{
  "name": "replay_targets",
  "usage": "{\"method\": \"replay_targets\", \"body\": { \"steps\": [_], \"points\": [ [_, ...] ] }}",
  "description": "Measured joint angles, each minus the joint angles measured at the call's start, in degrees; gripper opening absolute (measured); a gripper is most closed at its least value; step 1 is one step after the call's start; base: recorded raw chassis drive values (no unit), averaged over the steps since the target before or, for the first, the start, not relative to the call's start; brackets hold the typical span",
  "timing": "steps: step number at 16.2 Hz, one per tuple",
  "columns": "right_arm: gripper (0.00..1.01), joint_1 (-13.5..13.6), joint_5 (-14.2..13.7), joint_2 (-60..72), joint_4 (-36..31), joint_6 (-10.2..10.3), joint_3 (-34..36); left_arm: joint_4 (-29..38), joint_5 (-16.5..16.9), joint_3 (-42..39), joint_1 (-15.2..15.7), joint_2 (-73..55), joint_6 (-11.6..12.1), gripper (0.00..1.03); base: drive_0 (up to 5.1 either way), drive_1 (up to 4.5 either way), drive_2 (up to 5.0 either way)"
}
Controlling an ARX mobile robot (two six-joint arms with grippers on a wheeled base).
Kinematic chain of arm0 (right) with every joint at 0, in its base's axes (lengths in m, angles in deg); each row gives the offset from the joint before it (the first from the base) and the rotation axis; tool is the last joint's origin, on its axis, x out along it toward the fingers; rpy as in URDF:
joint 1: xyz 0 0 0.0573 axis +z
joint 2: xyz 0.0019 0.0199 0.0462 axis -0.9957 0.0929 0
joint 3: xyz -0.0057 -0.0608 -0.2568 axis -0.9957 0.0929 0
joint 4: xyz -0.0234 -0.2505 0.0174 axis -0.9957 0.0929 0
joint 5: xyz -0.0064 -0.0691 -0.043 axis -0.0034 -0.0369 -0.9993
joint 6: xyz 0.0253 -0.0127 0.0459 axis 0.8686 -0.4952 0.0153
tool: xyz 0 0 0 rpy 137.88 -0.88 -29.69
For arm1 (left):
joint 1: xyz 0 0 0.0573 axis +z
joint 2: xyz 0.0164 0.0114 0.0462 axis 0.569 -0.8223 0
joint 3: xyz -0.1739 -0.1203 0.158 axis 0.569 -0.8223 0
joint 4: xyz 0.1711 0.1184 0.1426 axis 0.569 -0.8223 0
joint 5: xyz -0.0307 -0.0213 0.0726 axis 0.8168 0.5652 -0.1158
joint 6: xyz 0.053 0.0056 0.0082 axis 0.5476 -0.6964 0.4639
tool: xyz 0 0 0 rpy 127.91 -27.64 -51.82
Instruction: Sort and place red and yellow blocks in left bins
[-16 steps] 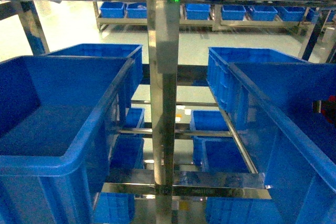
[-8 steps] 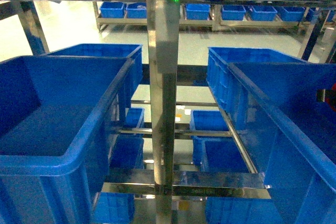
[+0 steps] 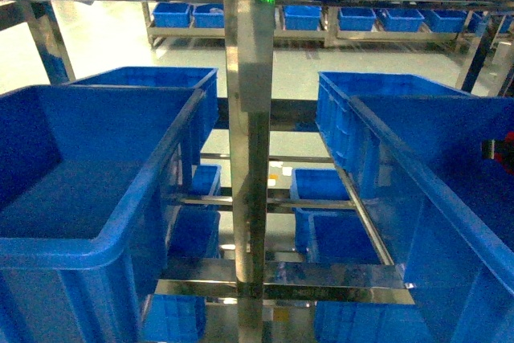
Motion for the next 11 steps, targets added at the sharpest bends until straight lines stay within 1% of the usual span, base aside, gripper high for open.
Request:
{"method": "replay_targets", "body": {
  "steps": [9, 10, 11],
  "points": [
    [0.28, 0.0, 0.0, 0.3, 0.0, 0.0, -0.1, 0.0, 0.0, 0.0, 0.0, 0.0, 0.0, 0.27, 0.0, 0.00, 0.0],
    [0.28, -0.3, 1.4, 0.9, 2.6, 0.6, -1.1, 0.0, 0.0, 0.0, 0.0, 0.0, 0.0, 0.27, 0.0, 0.00, 0.0],
    [0.28, -0.7, 2.9, 3.3, 4.4, 1.5, -3.7, 0.0, 0.0, 0.0, 0.0, 0.0, 0.0, 0.27, 0.0, 0.00, 0.0]
  ]
}}
